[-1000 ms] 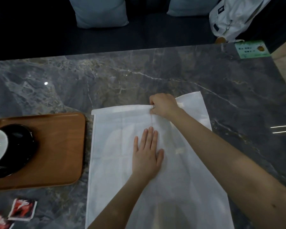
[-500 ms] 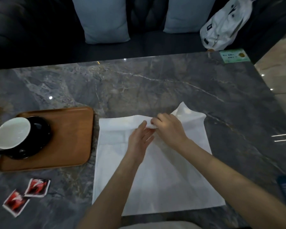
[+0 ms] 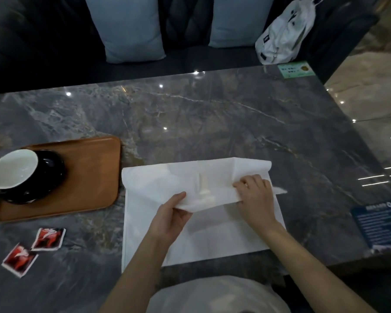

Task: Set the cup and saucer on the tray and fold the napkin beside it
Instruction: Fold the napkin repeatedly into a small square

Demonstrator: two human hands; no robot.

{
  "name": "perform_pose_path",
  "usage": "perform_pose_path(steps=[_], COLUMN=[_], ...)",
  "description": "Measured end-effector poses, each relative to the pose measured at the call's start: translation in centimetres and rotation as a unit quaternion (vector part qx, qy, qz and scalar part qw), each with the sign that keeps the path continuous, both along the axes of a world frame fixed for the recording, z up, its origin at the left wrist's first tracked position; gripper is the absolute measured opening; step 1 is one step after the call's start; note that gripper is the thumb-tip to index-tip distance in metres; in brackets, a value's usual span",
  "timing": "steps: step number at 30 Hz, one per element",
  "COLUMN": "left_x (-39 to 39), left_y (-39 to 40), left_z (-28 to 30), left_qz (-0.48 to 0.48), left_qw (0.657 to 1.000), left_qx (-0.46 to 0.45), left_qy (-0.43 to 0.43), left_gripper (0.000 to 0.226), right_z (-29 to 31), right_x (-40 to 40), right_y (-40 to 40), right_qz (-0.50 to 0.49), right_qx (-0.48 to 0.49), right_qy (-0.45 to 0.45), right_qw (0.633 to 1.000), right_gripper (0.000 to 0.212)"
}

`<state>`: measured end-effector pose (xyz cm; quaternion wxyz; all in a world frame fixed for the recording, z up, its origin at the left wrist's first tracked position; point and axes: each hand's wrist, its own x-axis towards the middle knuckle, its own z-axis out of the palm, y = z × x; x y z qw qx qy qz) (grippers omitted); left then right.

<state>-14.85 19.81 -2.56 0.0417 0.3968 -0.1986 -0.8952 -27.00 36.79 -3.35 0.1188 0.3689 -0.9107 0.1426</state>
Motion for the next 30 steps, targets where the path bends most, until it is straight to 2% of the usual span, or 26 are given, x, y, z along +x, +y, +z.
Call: perform_pose_path(steps=[2, 5, 10, 14, 18, 19, 21, 23, 26, 28, 30], left_x=[1.1, 2.5, 4.4, 6.2, 7.3, 7.5, 7.5, 7.5, 7.0, 6.5, 5.9], left_y=[0.5, 1.0, 2.3, 3.3, 4.4, 4.6, 4.9, 5.2, 6.0, 6.9, 7.7], left_z=[-0.2, -0.9, -1.8, -2.5, -2.1, -2.0, -2.0, -2.2, -2.4, -2.4, -2.4], left_qz=[0.008, 0.022, 0.050, 0.120, 0.169, 0.177, 0.192, 0.181, 0.132, 0.102, 0.044], left_qw=[1.000, 0.998, 0.990, 0.953, 0.900, 0.892, 0.903, 0.930, 0.963, 0.973, 0.979], left_qx=[-0.003, -0.022, -0.055, -0.155, -0.310, -0.331, -0.290, -0.206, -0.094, -0.065, -0.079], left_qy=[-0.006, -0.046, -0.123, -0.231, -0.258, -0.252, -0.250, -0.246, -0.213, -0.197, -0.180], left_gripper=[0.012, 0.019, 0.014, 0.023, 0.025, 0.027, 0.034, 0.032, 0.017, 0.013, 0.008], right_z=[-0.4, -1.4, -2.6, -3.3, -4.1, -4.3, -4.5, -4.5, -4.1, -4.1, -4.0], right_x=[0.3, 1.4, 3.1, 4.2, 5.1, 5.2, 5.4, 5.8, 6.0, 5.8, 5.1], right_y=[1.5, 3.6, 5.9, 7.8, 9.5, 9.7, 9.7, 9.6, 9.2, 9.0, 8.8], right_qz=[-0.029, -0.053, -0.105, -0.163, -0.198, -0.210, -0.247, -0.296, -0.363, -0.390, -0.424], right_qx=[-0.004, 0.005, 0.000, -0.027, -0.020, -0.028, -0.090, -0.223, -0.380, -0.460, -0.530], right_qy=[-0.010, -0.030, -0.081, -0.110, -0.129, -0.140, -0.179, -0.232, -0.326, -0.395, -0.453], right_qw=[1.000, 0.998, 0.991, 0.980, 0.972, 0.967, 0.948, 0.900, 0.786, 0.694, 0.578], right_gripper=[0.034, 0.038, 0.036, 0.033, 0.035, 0.036, 0.036, 0.035, 0.040, 0.031, 0.021])
